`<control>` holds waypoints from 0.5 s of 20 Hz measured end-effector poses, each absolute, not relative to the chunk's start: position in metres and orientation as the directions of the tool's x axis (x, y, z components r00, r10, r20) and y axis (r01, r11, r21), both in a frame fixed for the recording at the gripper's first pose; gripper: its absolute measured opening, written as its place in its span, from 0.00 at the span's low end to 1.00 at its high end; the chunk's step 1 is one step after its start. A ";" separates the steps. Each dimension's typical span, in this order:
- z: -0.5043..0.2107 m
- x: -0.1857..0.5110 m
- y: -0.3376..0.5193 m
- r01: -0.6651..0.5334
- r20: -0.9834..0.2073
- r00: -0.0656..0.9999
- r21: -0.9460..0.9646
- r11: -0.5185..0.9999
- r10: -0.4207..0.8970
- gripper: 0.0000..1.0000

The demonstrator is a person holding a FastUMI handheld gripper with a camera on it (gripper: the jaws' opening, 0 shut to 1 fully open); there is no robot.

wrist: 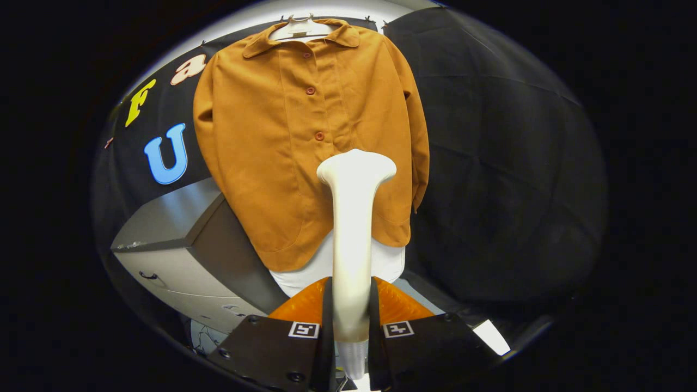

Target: Iron the clothes twice with a garment steamer, once on the left side and once on the right side.

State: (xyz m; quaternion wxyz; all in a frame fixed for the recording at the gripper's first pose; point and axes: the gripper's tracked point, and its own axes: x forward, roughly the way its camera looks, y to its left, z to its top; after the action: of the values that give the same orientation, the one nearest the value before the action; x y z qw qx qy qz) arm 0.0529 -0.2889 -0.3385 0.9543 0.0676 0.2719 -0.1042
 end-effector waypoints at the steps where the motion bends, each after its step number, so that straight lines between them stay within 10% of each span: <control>1: -0.338 0.047 -0.284 0.227 -0.537 0.829 0.070 0.971 -0.155 0.28; 10: -0.251 0.049 -0.223 0.147 -0.404 0.909 0.086 0.985 -0.101 0.27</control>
State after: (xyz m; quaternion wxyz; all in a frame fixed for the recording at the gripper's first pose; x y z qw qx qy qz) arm 0.0488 -0.2226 -0.2507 0.9753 0.0573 0.2035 -0.0635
